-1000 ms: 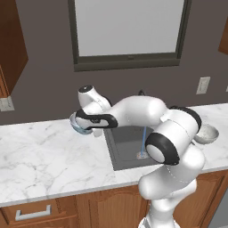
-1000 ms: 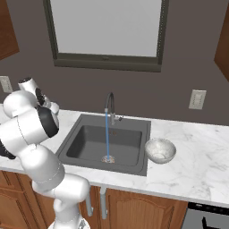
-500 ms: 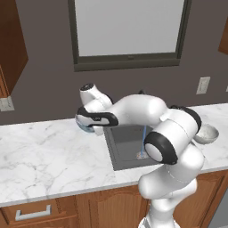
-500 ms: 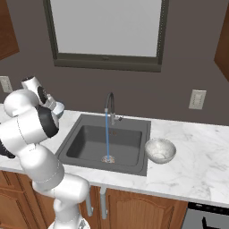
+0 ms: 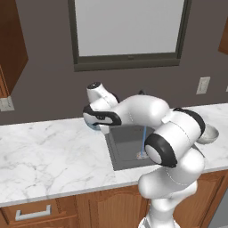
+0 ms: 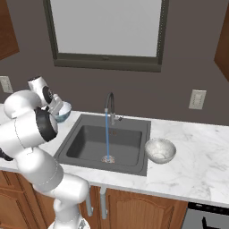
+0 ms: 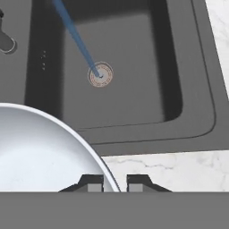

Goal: Rinse each bowl for a few seconds and place them down in the sink or on the counter.

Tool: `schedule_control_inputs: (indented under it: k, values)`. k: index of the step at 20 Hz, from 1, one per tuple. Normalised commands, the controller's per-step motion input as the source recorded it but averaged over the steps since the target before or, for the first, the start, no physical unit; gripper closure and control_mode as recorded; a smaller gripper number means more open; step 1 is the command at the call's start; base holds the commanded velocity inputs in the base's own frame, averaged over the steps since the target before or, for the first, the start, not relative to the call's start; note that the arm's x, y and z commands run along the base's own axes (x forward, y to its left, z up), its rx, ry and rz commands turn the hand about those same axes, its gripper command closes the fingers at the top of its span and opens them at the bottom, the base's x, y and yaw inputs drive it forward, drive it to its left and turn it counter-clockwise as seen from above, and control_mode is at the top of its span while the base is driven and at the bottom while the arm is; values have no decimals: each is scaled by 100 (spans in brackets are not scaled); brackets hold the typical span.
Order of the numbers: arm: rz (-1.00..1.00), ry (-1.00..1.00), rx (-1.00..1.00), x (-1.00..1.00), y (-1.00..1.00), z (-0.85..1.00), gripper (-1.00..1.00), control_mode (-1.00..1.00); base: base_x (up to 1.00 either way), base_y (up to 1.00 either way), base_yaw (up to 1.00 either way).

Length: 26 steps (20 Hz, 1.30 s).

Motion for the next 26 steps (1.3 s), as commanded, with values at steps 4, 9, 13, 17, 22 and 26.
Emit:
schedule_control_inputs:
  k: [4,9,13,17,22,26]
  values:
    - [-19,0,-1,0,-12,0,100,-100,0,0,0]
    - [-19,0,0,-2,-12,0,100,-100,0,0,0]
    - [-16,0,1,-4,-19,0,100,-100,0,0,0]
    - [-13,2,2,-3,-28,0,100,-100,0,0,0]
    - [-13,3,3,-7,-31,-3,100,-100,0,0,0]
    - [-14,3,3,-6,-31,-6,100,-100,0,0,0]
